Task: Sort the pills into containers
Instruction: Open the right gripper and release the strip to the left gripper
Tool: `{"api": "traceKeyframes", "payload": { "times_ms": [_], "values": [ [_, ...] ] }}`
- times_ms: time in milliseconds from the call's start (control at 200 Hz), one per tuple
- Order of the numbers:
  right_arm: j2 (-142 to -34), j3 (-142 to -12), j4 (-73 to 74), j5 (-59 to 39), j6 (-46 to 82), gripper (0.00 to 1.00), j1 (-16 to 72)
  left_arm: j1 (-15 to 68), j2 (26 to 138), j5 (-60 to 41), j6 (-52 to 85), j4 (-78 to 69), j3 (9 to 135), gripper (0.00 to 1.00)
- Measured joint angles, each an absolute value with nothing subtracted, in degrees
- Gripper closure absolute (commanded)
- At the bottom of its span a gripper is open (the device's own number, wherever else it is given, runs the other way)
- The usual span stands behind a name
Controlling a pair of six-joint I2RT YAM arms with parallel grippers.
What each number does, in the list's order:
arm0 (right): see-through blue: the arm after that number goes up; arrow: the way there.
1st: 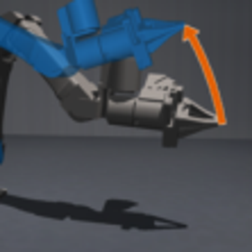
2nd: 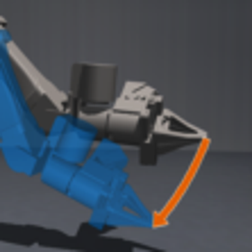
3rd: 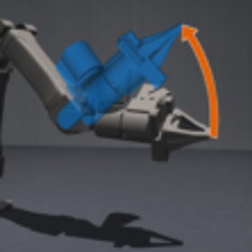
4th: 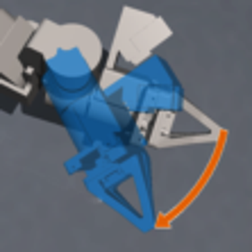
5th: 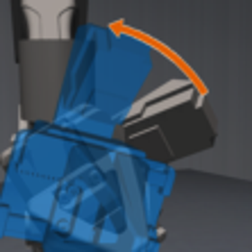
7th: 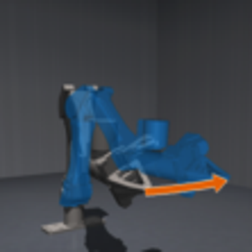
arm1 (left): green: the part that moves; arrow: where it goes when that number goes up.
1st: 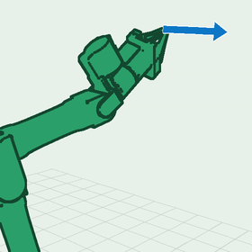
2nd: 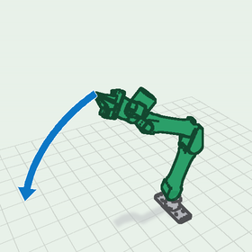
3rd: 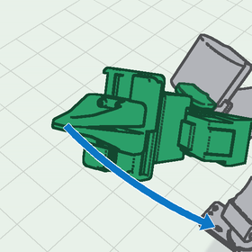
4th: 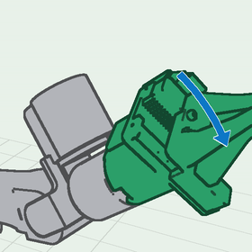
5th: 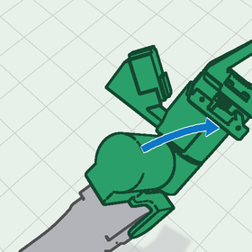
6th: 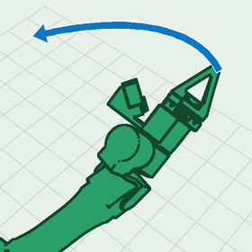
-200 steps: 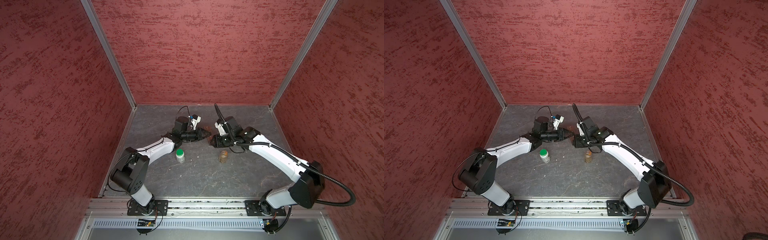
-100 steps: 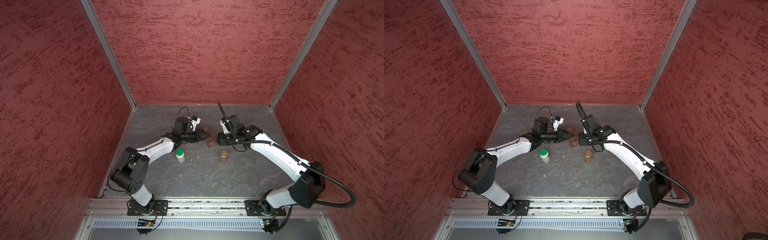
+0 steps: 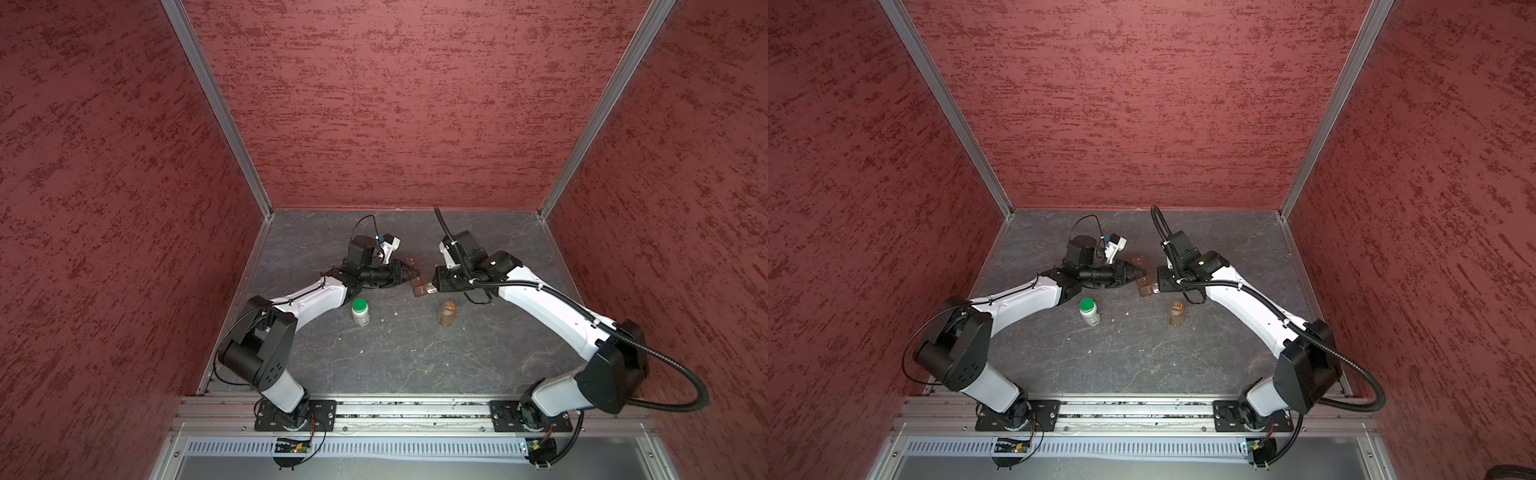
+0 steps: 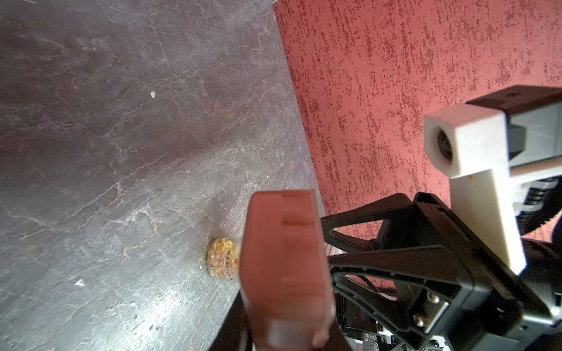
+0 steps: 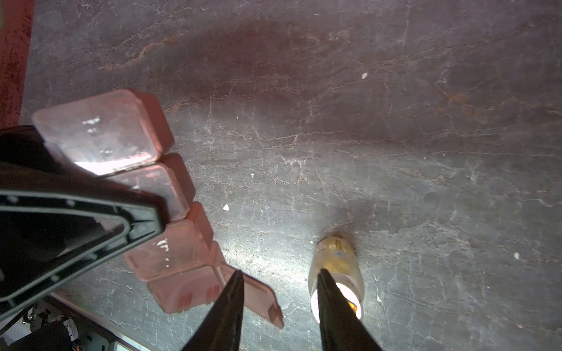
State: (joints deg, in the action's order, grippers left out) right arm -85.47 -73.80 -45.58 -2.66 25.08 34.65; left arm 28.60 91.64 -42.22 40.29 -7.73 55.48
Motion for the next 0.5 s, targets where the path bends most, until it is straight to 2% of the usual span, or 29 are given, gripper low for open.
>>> {"api": "traceKeyframes", "payload": {
  "times_ms": [501],
  "values": [
    [-85.4, -72.6, -45.1, -2.8, 25.2, 0.58, 34.7, 28.6, 90.3, -42.5, 40.6, -7.9, 54.7, 1.0]
  ]
}}
